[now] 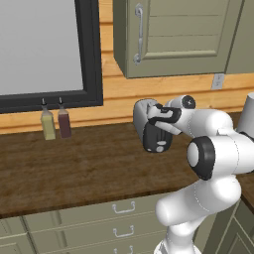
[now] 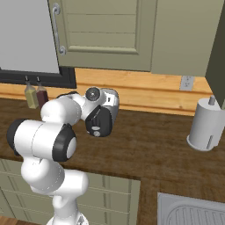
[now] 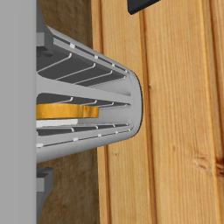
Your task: Start the toaster. Once the lever pops up, take the bread to the plate on the dining counter.
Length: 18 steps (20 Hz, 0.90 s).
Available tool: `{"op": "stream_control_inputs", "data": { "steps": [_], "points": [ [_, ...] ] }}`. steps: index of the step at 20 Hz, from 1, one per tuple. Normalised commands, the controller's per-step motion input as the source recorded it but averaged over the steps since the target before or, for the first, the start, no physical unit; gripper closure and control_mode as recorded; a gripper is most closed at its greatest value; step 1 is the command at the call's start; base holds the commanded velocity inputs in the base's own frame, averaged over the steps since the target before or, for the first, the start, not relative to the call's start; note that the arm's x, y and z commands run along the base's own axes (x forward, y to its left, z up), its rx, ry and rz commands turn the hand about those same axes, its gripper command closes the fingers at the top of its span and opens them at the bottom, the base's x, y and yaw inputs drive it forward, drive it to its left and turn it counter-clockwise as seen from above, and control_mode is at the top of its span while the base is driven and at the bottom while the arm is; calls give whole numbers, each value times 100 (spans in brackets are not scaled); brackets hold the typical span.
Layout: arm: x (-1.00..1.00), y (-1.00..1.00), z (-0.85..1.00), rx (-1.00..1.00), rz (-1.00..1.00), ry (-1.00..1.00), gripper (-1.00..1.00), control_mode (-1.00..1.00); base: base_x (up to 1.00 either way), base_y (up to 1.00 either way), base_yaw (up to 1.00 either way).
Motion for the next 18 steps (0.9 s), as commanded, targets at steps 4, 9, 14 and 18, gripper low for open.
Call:
{"op": "stream_control_inputs", "data": {
  "steps": [4, 9, 14, 18],
  "points": [
    [0, 0, 0, 0, 0, 0, -100, -100, 0, 0, 0],
    [0, 0, 0, 0, 0, 0, -100, -100, 0, 0, 0],
    [0, 0, 0, 0, 0, 0, -100, -100, 0, 0, 0],
    [0, 0, 0, 0, 0, 0, -100, -100, 0, 0, 0]
  ]
}}
